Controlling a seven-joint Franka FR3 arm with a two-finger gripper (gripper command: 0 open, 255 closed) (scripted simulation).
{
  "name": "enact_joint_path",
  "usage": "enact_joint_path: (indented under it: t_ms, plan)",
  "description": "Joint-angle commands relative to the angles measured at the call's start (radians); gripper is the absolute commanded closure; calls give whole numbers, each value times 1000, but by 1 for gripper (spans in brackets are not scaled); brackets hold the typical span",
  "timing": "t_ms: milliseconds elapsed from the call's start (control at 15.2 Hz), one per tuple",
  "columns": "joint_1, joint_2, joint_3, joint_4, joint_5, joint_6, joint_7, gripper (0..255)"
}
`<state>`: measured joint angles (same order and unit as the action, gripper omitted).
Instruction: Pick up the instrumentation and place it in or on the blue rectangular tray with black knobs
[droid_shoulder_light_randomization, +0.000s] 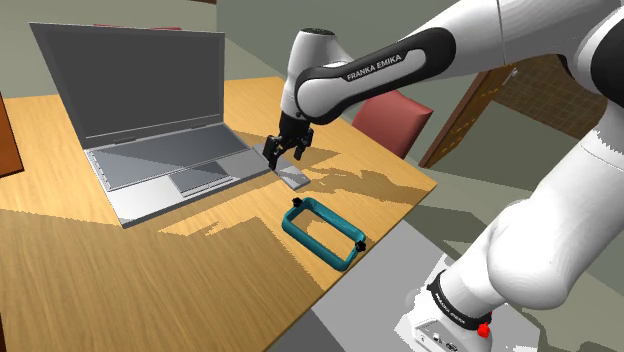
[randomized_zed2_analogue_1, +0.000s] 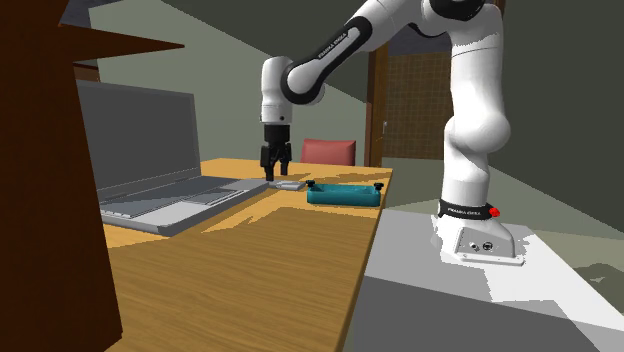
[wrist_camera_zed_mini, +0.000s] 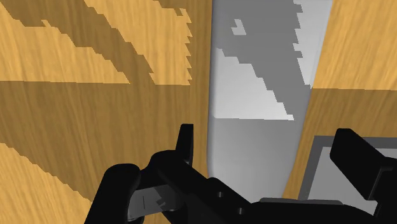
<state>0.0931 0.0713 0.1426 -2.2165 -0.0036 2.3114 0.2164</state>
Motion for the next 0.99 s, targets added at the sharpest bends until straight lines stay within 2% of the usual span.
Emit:
enact_joint_path:
  t_ms: [0, 198, 264, 792, 924]
  plan:
    - [0, 29, -1, -8, -3, 15, 4, 0]
    - [0, 29, -1, -8, -3, 15, 4, 0]
    - [-2, 39, -2, -3, -4, 19, 3, 255]
    - [-4, 58, -5, -14, -8, 50, 0, 255]
    - [-1, 21, -1, -4, -1, 2, 3, 255]
